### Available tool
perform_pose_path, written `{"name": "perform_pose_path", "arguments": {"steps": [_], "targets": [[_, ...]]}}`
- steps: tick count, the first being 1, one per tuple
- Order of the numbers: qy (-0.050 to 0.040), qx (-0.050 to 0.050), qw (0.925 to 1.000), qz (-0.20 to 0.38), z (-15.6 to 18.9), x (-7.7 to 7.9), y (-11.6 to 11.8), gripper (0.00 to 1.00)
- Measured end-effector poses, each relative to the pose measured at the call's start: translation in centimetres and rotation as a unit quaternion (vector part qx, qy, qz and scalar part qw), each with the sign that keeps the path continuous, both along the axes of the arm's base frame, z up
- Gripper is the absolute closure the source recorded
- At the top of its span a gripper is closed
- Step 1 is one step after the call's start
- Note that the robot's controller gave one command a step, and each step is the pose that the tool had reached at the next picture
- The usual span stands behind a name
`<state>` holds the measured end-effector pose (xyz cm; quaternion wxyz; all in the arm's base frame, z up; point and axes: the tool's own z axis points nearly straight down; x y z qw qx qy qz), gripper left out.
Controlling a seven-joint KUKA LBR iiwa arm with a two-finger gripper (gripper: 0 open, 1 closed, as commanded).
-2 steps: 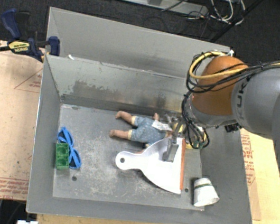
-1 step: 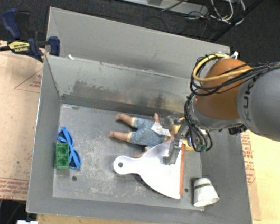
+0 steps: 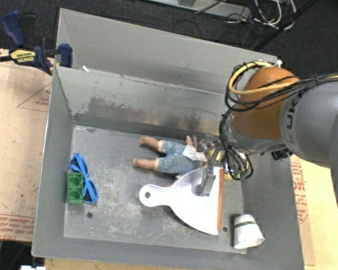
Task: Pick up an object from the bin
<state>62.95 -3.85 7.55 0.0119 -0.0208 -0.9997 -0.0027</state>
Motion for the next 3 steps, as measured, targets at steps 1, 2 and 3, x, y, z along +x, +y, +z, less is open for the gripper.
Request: {"name": "perform_pose_path", "arguments": {"steps": [1,2,3], "targets": [[-0.0113,-0.001,0.9982,-0.059,0.19,-0.89,-0.23,1.0],[-0.0113,-0.001,0.9982,-0.059,0.19,-0.89,-0.22,1.0],[-0.011,-0.001,0.9982,-0.059,0.44,-0.95,-0.21,1.0]]}}
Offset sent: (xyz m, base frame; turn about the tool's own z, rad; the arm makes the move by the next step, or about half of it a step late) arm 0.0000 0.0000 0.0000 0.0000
